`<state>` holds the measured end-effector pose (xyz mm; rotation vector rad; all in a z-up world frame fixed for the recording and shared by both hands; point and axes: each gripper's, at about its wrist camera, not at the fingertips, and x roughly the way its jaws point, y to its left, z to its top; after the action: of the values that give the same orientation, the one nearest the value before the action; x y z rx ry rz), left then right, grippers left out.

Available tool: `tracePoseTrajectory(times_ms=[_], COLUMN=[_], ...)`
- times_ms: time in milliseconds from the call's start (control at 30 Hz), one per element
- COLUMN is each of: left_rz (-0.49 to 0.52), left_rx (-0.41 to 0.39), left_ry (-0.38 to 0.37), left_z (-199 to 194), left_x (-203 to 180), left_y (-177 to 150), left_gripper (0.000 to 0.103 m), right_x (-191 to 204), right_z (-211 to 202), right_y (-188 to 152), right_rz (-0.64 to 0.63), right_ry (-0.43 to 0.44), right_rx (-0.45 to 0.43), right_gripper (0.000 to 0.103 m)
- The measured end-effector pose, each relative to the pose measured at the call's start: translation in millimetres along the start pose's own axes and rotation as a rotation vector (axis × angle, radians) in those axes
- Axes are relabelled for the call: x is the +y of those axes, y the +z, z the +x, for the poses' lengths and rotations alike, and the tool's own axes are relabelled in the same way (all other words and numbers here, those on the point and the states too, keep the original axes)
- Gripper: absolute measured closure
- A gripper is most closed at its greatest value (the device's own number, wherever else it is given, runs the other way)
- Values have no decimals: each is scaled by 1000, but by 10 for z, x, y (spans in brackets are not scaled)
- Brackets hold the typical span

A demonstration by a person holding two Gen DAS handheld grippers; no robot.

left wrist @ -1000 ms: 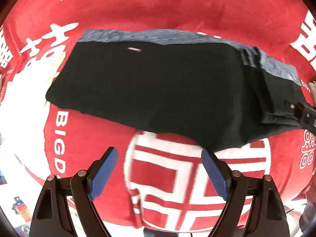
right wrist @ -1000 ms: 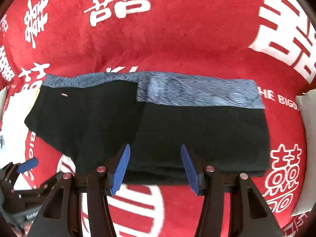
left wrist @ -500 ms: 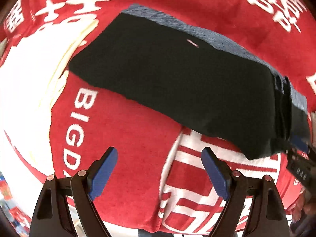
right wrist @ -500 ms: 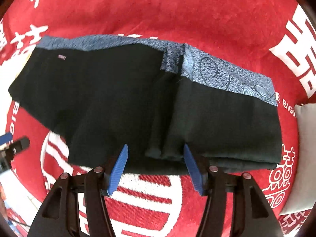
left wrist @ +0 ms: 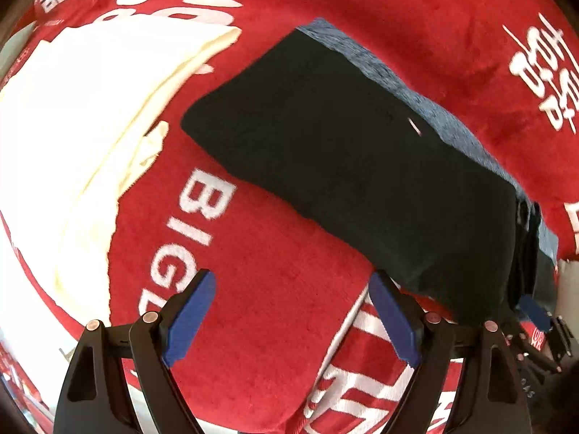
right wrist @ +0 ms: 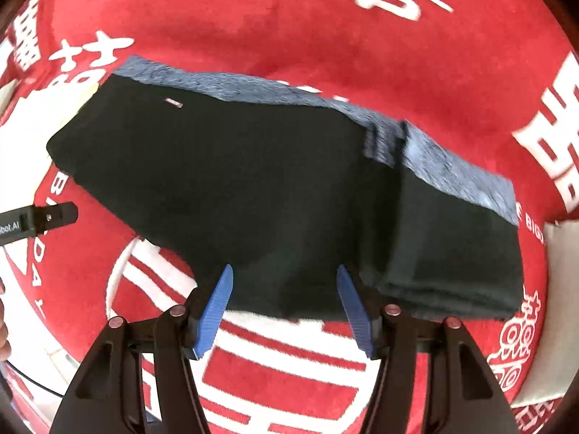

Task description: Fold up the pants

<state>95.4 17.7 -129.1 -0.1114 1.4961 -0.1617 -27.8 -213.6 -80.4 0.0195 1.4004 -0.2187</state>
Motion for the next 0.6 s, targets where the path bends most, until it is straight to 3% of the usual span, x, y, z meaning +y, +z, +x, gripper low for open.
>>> tracePoseTrajectory(times_ms=[100,200,367,600], left_rz=[-27,-63,-182,-240], left_rx=[-7,-8,-19,-66], left_ry=[-27,-73,-244,-454], left_z=[19,87,169,290], left_x=[68,147,315,418], left_y=[67,113,200,292], left_gripper=[16,16,16,16], right_x=[7,-87,-36,-8], right_z=[227,359,386,386], right_y=[68,97,95,93], right_rz=[9,96,66,47], right_ry=[35,88,73,64], right_rx=[52,70,63,53], right_gripper=[35,31,28,27])
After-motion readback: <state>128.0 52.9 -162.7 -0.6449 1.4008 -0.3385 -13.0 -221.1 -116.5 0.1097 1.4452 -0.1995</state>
